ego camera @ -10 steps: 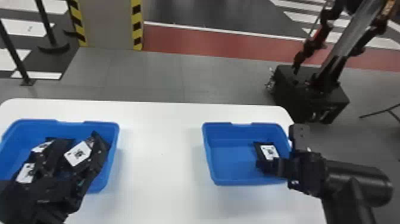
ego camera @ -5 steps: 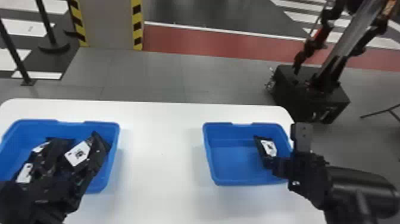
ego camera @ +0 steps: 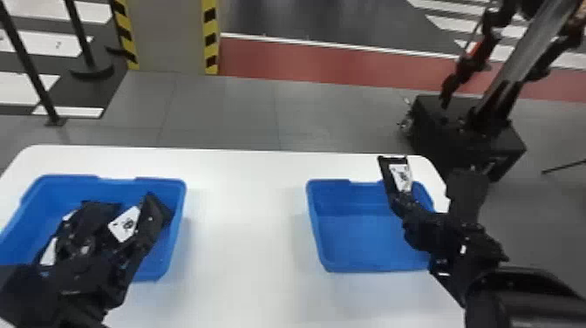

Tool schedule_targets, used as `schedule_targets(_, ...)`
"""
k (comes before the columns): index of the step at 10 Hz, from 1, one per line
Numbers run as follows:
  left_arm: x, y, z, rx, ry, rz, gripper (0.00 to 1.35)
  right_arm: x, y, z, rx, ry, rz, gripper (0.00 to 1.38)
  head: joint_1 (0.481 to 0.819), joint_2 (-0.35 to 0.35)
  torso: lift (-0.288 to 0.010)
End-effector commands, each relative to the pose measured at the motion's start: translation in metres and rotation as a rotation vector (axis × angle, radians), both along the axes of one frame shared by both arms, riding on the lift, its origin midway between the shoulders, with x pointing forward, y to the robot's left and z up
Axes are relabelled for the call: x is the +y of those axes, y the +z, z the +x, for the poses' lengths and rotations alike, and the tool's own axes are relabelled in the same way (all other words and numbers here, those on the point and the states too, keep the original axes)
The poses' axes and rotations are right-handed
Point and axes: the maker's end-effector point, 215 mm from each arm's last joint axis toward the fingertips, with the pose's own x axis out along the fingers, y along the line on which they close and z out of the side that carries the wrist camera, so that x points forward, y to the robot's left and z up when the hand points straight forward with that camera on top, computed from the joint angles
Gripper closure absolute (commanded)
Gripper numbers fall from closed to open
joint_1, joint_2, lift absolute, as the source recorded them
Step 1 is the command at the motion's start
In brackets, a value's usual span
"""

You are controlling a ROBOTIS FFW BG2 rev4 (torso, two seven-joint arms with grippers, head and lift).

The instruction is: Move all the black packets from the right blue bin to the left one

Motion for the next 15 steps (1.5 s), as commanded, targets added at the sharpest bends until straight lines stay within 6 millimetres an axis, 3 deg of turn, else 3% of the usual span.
schedule_targets(1, 0.01, 0.006, 0.0, -0.018, 0.027, -0.001, 0.31, 0.036, 0.03, 0.024, -0.157, 0.117, 0.021, 1.13, 0.695, -0.134, -0.11)
schedule_targets(3, 0.013, 0.011, 0.009, -0.023, 0.037, -0.014, 0.31, 0.099, 0.067, 0.041, -0.299, 0.28, 0.088, 1.13, 0.695, -0.053, -0.11)
schedule_targets(5, 0.002, 0.025, 0.022, -0.041, 0.012, -0.037, 0.31, 0.168, 0.08, 0.04, -0.363, 0.437, 0.176, 1.13, 0.695, 0.01, -0.11)
schedule_targets(8, -0.032, 0.058, 0.03, -0.02, -0.08, -0.149, 0.31, 0.236, 0.073, 0.036, -0.366, 0.586, 0.26, 1.13, 0.695, 0.085, -0.11)
schedule_targets(11, -0.081, 0.074, 0.042, 0.006, -0.239, -0.241, 0.31, 0.306, 0.082, 0.019, -0.357, 0.723, 0.332, 1.13, 0.695, 0.103, -0.11)
schedule_targets(15, -0.093, 0.071, 0.045, 0.029, -0.272, -0.233, 0.31, 0.373, 0.068, -0.012, -0.29, 0.851, 0.41, 1.13, 0.695, 0.157, -0.11)
